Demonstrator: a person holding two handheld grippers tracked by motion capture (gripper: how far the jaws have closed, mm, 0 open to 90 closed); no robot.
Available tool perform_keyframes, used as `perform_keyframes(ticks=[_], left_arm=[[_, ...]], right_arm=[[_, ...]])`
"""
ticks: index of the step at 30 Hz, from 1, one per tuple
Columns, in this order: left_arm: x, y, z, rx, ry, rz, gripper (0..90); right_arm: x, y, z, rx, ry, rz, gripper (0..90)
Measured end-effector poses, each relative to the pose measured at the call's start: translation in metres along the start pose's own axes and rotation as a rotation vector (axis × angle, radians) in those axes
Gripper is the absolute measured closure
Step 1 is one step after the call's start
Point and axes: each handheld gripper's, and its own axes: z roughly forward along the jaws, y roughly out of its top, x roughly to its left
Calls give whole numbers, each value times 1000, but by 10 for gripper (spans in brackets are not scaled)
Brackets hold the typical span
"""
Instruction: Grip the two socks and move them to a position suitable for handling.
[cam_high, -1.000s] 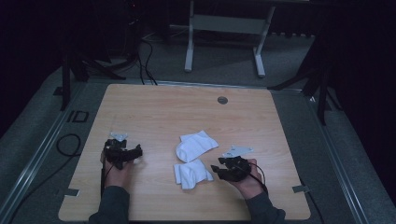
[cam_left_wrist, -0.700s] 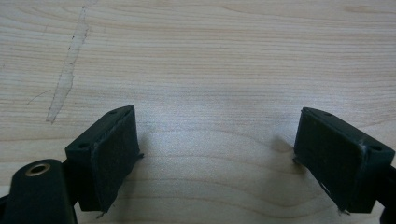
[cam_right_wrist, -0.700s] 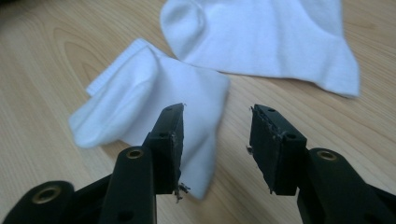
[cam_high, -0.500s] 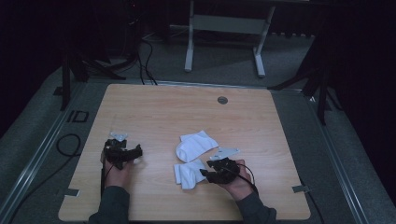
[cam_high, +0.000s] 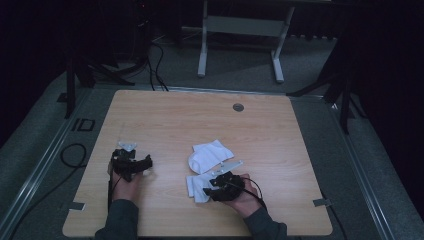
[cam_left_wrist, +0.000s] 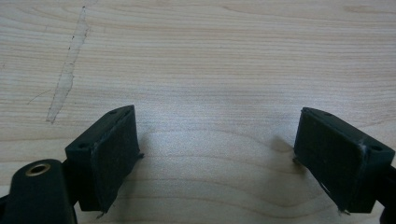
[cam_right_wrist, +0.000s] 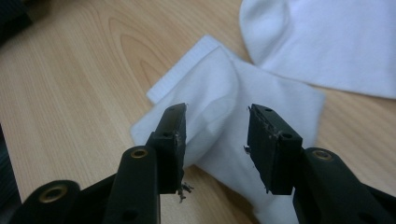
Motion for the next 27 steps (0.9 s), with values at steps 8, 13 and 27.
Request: perform_keyframes(ticks=[8,13,27], left_arm=[[0,0,0,0,0,0,137],[0,0,0,0,0,0,137],[0,0,0,-1,0,0,137]], right_arm=[[1,0,9,32,56,14,833],[6,6,-4,-14,52,6,870],[-6,18,-48,-120,-23,14,872]])
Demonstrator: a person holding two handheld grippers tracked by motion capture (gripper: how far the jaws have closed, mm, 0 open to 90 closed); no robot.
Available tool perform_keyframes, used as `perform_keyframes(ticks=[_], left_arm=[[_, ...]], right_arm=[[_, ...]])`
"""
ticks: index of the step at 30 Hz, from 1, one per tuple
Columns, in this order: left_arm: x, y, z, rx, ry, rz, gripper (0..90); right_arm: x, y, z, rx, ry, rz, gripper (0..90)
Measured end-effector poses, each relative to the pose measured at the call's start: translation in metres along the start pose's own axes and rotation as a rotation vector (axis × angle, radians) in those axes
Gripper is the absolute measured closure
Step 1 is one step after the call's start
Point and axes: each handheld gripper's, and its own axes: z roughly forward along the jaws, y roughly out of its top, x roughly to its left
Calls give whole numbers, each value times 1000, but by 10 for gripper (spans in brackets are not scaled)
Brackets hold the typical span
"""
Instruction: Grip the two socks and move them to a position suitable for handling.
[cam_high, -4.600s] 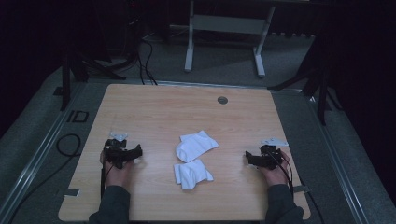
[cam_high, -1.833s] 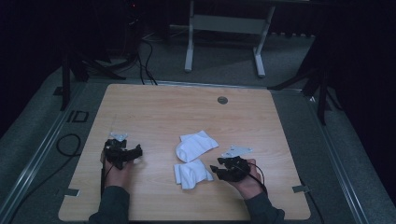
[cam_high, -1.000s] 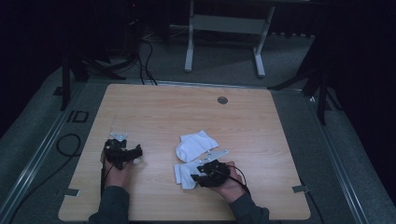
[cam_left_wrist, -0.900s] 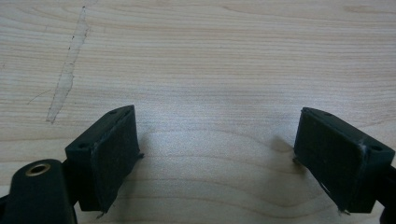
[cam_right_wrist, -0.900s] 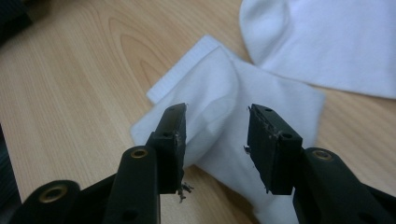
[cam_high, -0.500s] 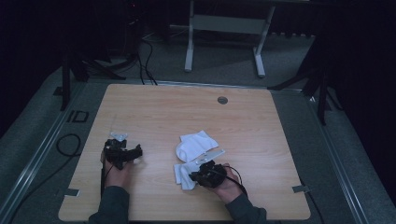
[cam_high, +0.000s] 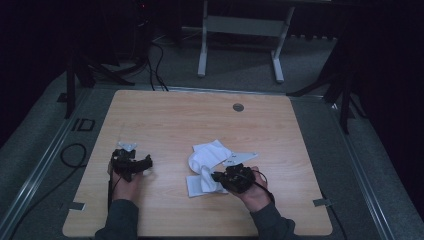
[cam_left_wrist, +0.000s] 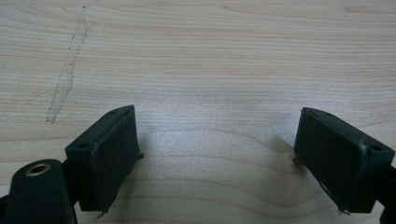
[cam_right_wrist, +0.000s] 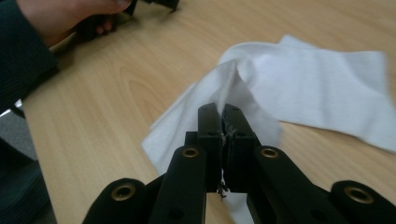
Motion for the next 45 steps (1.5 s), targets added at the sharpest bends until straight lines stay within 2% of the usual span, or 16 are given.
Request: perform_keyframes(ticks=[1,3,4,6,7,9,13,16,19,20,23,27,29,32,39,45], left_arm=[[0,0,0,0,1,0,137],[0,0,0,0,0,0,137],[0,0,0,0,0,0,137],[0,0,0,-1,0,-1,137],[0,0,0,-2,1,-2,137],[0,0,0,-1,1,-2,137],[0,0,0,-1,0,-2,137],[0,0,0,-2,1,-2,137],[0,0,0,-1,0,-2,136],[0,0,0,-2,0,-2,137],[0,0,0,-2,0,-1,140],[0,0,0,-2,0,-2,140],[0,0,0,-2,0,-2,140],[0,0,0,-2,0,-1,140],[0,0,0,-1,0,0,140],[0,0,0,-1,0,-1,141]], right_arm=[[-9,0,-14,-22,-27,13,871],[-13,0,-18,-28,-37,17,871],[-22,-2,-27,-33,-55,32,870],[-27,-4,-30,-27,-59,36,869],[-36,-8,-35,-13,-83,45,869],[-40,-11,-38,-7,-93,53,869],[-62,-25,-49,19,-160,93,866],[-73,-33,-52,38,-181,116,864],[-76,-36,-53,46,-187,122,864],[-82,-40,-53,69,-217,125,853],[-85,-44,-52,91,-254,117,765],[-86,-45,-52,93,-283,107,720],[-87,-45,-51,102,-295,96,737],[-88,-49,-42,140,-319,74,825],[-101,-70,-14,221,-333,98,881],[-89,-77,-11,225,-310,83,874]])
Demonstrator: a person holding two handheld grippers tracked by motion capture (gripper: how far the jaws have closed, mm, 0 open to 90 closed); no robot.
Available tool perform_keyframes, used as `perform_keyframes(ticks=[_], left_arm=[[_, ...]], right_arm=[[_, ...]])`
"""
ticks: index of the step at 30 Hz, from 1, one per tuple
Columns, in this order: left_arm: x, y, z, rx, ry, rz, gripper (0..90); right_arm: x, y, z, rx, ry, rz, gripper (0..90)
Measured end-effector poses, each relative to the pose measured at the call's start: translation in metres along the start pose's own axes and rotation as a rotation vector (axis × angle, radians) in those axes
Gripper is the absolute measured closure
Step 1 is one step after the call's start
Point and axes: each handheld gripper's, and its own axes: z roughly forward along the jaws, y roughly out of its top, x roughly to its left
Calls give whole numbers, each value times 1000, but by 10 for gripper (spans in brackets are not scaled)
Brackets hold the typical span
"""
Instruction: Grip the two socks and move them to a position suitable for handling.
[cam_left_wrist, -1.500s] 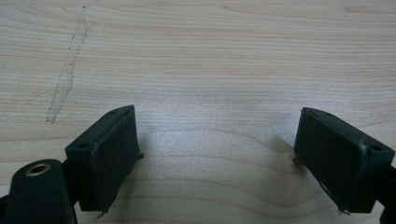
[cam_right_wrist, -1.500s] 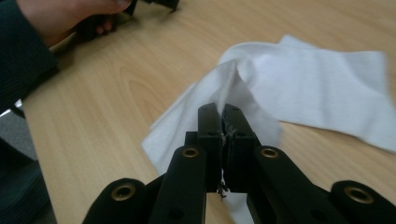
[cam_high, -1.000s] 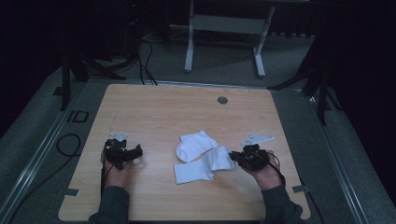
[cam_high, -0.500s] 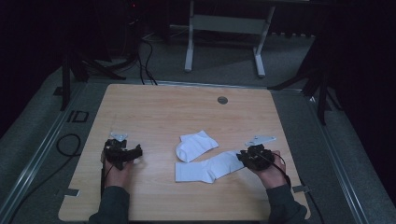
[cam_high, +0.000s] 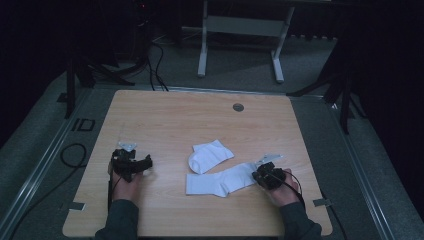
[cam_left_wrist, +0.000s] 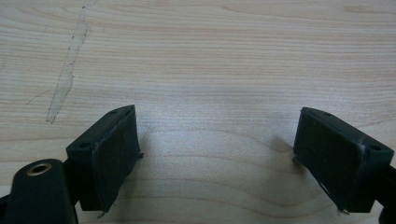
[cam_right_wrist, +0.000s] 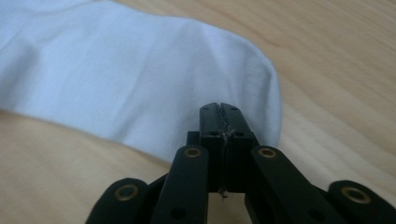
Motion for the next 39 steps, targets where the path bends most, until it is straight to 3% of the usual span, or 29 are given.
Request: perform_keyframes(ticks=[12,16,17,21,22,26,34,39], left_arm=[[0,0,0,0,0,0,141],[0,0,0,1,0,0,141],[0,0,0,1,0,0,141],[0,0,0,1,0,0,141],[0,0,0,1,0,0,141],[0,0,0,1,0,0,141],[0,0,0,-1,0,-1,141],[0,0,0,-2,0,-1,141]], right_arm=[[43,-8,-5,-34,143,-21,855],[53,-6,-5,-27,178,-45,855],[61,-3,-5,-24,206,-63,848],[64,2,-6,-37,208,-74,822],[65,11,-7,-61,204,-82,740],[64,29,0,-81,201,-80,683],[68,58,16,-117,215,-85,639],[69,75,30,-118,197,-89,627]])
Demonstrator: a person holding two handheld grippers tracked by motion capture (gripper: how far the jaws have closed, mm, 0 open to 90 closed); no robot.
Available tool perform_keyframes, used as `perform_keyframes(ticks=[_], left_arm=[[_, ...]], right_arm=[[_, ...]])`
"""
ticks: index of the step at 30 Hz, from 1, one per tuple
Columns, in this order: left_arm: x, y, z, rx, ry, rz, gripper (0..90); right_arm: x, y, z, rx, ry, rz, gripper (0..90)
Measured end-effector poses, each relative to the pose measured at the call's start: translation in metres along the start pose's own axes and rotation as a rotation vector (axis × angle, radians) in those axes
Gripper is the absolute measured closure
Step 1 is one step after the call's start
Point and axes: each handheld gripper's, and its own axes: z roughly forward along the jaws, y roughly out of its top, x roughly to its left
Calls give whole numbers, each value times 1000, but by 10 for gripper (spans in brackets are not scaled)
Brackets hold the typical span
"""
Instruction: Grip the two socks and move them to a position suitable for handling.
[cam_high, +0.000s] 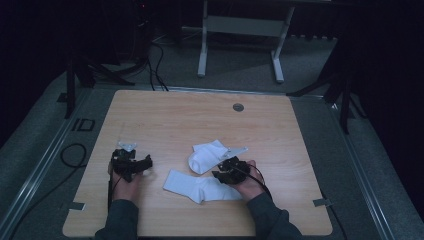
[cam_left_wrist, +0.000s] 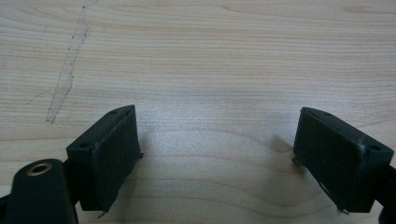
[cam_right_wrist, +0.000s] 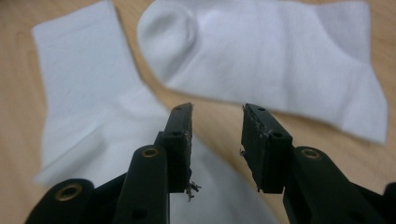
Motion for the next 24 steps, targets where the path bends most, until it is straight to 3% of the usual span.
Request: perform_keyframes(ticks=[5,10,18,24], left_arm=[[0,0,0,0,0,-1,141],[0,0,0,2,0,1,141],[0,0,0,1,0,0,141],[0,0,0,2,-1,1,141]], right_arm=[[0,15,13,9,-13,-9,624],[14,26,17,-7,21,-36,598],[28,40,28,5,44,-45,454],[36,44,45,39,16,-67,407]])
